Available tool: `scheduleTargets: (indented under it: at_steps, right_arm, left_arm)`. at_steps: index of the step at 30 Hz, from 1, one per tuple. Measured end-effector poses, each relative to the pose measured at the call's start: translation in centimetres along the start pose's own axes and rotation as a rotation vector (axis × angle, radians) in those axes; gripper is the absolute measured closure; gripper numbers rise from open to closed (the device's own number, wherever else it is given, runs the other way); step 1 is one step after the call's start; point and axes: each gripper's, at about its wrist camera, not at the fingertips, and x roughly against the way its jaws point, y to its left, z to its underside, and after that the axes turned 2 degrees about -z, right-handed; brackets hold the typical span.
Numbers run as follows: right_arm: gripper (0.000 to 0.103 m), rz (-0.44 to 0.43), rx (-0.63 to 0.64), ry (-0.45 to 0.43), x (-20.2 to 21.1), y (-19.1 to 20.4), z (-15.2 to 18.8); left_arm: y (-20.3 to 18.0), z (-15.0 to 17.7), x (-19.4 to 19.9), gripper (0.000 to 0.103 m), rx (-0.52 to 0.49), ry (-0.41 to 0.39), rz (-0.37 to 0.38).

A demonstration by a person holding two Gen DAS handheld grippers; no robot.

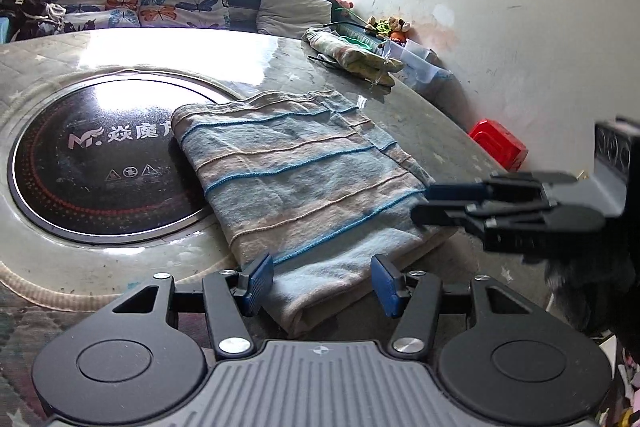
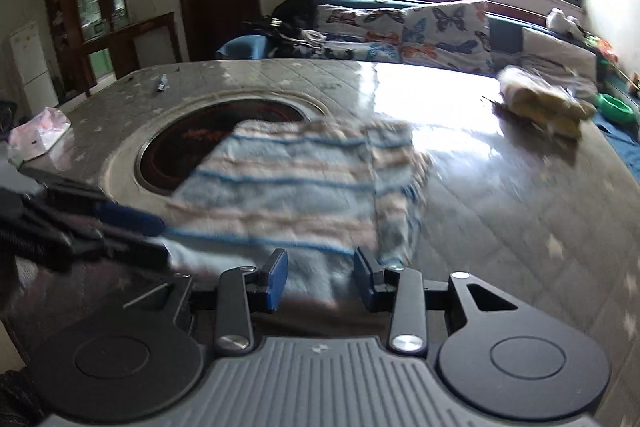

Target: Fold towel

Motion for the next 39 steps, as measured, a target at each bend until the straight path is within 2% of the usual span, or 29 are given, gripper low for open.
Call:
scheduleTargets:
  at_steps: [9, 13, 19, 24, 28, 30, 35, 39]
  right_arm:
    - [0.067, -0.001, -0.063, -0.078, 1.6, -1.0, 0.5]
    - [0.066, 0.002, -0.090, -0.038, 0.5, -1.5, 1.1]
    - [0.067, -0.003, -0.052, -0.092, 0.9, -1.0, -1.0]
    - [0.067, -0.018, -0.038, -0.091, -1.4, -1.3, -3.0]
    - [0.067, 0.026, -0.074, -0.044, -3.9, -2.4, -2.9]
    - [0.067, 0.017, -0.111, -0.045, -4.1, -3.1, -2.9]
    - [0.067, 0.013, -0.093, -0.070, -3.9, -3.2, -4.3]
    - [0.066, 0.004, -0.088, -0.046, -6.0, -3.6, -5.8]
  left_arm:
    - [0.4, -0.7, 0.8, 0.045, 0.011, -0.023, -0.068]
    - [0.7, -0.6, 0.0, 0.045, 0.013, 0.007, -0.100]
    - [1.4, -0.6, -0.5, 0.045, 0.033, 0.026, -0.122]
    - [1.6, -0.7, -0.5, 0.045, 0.042, 0.025, -0.128]
    - [1.6, -0.7, -0.4, 0.045, 0.039, 0.026, -0.127]
    - [1.6, -0.7, -0.3, 0.045, 0.039, 0.028, -0.122]
    - [1.8, -0.8, -0.4, 0.045, 0.046, 0.026, -0.117]
    - [1.8, -0.8, -0.4, 0.044, 0.051, 0.025, -0.117]
